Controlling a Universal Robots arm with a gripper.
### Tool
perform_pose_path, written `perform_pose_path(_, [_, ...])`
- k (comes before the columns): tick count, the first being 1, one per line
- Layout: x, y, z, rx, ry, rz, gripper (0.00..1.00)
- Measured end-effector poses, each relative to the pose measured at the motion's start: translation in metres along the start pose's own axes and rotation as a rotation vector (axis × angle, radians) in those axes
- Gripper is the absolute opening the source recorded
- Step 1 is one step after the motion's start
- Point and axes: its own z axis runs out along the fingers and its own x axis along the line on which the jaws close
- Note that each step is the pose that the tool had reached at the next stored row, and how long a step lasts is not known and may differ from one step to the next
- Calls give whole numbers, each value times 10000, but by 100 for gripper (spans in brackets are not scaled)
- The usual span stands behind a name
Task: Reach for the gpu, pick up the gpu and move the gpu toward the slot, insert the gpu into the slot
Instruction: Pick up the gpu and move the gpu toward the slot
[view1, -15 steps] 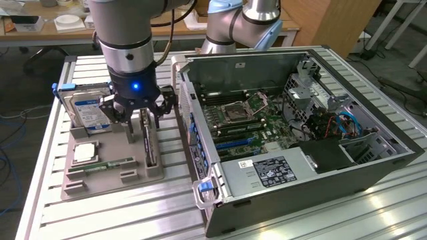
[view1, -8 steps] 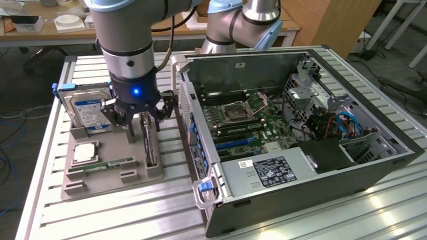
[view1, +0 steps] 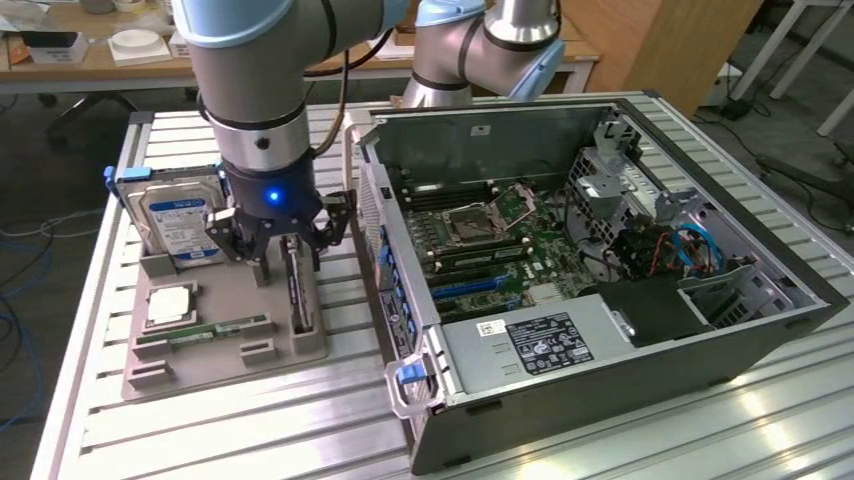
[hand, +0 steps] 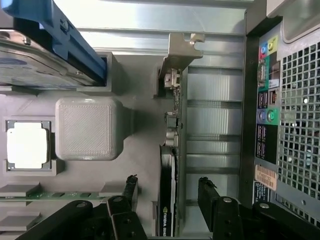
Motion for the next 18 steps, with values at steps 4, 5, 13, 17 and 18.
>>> perform_pose_path(4, [-1, 88, 48, 3, 1, 6, 60])
perform_pose_path(5, [0, 95, 65, 2, -1, 8, 60])
perform_pose_path(13, [8, 55, 178, 3, -1, 8, 60])
perform_pose_path(17, [9, 49, 187, 4, 0, 8, 60])
perform_pose_path(18, [8, 49, 187, 4, 1, 8, 60])
